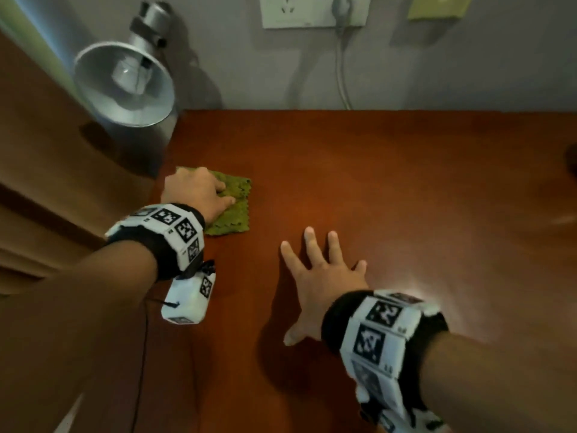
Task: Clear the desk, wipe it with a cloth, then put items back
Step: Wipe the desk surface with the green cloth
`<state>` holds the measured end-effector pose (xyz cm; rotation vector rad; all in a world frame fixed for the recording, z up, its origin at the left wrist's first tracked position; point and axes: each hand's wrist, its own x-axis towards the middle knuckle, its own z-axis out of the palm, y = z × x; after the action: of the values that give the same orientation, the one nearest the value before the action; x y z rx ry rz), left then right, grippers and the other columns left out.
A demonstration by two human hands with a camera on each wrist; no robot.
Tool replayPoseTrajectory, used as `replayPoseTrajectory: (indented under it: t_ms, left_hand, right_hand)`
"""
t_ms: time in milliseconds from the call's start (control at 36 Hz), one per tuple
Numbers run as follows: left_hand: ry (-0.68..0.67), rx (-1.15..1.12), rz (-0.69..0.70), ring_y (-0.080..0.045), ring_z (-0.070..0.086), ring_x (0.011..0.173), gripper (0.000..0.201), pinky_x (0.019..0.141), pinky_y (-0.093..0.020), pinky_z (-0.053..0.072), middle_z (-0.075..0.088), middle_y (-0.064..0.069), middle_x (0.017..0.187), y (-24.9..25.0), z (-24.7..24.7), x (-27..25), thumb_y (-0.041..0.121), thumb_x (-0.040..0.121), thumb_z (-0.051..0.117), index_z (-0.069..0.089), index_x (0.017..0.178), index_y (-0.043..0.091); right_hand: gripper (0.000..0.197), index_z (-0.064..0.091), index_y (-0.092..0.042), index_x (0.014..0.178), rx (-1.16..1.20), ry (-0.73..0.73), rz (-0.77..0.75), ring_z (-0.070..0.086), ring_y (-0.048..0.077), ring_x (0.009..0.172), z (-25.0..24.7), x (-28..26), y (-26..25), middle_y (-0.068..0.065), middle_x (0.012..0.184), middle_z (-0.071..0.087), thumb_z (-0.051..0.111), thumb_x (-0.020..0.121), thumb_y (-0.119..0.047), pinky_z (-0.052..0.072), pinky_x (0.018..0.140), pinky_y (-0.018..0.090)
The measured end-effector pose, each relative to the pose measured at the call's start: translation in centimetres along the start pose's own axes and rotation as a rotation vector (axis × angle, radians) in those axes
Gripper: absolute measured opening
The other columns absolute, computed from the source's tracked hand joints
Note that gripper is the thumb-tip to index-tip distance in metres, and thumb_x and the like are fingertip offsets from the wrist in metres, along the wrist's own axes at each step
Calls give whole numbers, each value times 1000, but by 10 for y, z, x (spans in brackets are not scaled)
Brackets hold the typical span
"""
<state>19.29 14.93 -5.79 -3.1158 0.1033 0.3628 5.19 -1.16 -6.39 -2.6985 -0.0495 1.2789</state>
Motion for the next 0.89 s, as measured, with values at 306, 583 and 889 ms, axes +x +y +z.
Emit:
replayPoseTrajectory:
  t_ms: [306,583,889]
  left_hand:
    - [35,7,123,-33,58,109,36,88,-39,48,65,-9,118,7,-6,54,49,88,63,70,114,25]
    - [-79,48,145,-30,57,109,36,86,-40,48,63,-2,120,-38,17,9,47,90,56,63,119,28]
    - [-14,26,158,-27,51,122,41,100,-39,40,57,1,135,-28,-14,63,43,96,53,57,132,25]
  right_hand:
    - [101,3,-29,153,295,317,97,-2,28,147,-70,47,-19,-4,161,-9,63,79,-63,9,115,57]
    - [110,-5,-36,152,186,293,99,-11,27,147,-110,96,-27,-6,160,-17,68,74,-65,7,114,59]
    - [118,-10,-37,151,222,197,82,-18,29,145,-117,116,-38,-9,158,-22,72,70,-64,7,109,68]
